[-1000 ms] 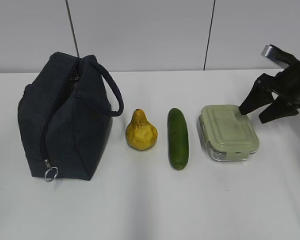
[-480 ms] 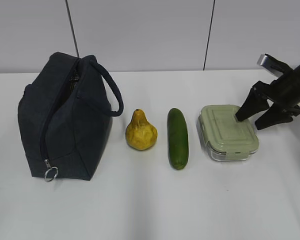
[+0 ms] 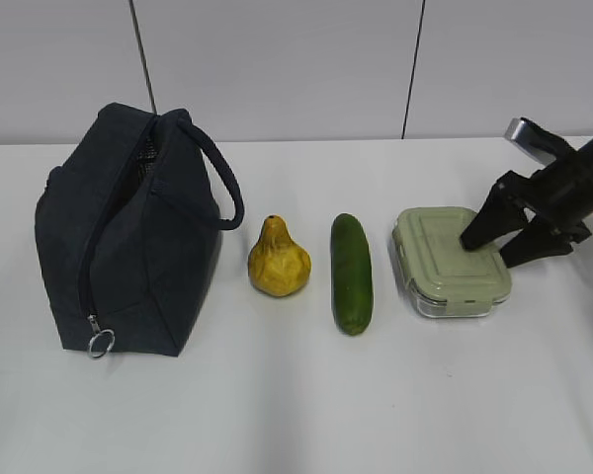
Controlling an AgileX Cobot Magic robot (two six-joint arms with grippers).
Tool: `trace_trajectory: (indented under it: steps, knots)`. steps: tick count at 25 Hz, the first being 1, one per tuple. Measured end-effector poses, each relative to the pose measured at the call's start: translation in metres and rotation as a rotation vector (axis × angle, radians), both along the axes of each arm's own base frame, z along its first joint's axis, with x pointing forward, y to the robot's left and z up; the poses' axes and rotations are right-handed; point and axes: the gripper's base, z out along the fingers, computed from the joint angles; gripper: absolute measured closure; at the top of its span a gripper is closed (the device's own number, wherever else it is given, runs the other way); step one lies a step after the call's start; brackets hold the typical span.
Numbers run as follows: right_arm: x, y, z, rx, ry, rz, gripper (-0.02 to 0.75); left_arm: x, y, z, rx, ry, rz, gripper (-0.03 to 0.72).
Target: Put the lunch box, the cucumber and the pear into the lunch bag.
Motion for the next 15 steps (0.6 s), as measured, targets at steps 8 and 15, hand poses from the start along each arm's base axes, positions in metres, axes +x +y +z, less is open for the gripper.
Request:
trace_trajectory:
  steps: [8, 15]
  knots:
    - [-0.005, 0.007, -0.008, 0.076, -0.032, 0.018, 0.147, 0.000, 0.000, 0.000, 0.000, 0.000, 0.000, 0.447]
    - [-0.003, 0.009, -0.021, 0.121, 0.000, 0.001, 0.147, 0.000, 0.000, 0.000, 0.000, 0.000, 0.000, 0.447]
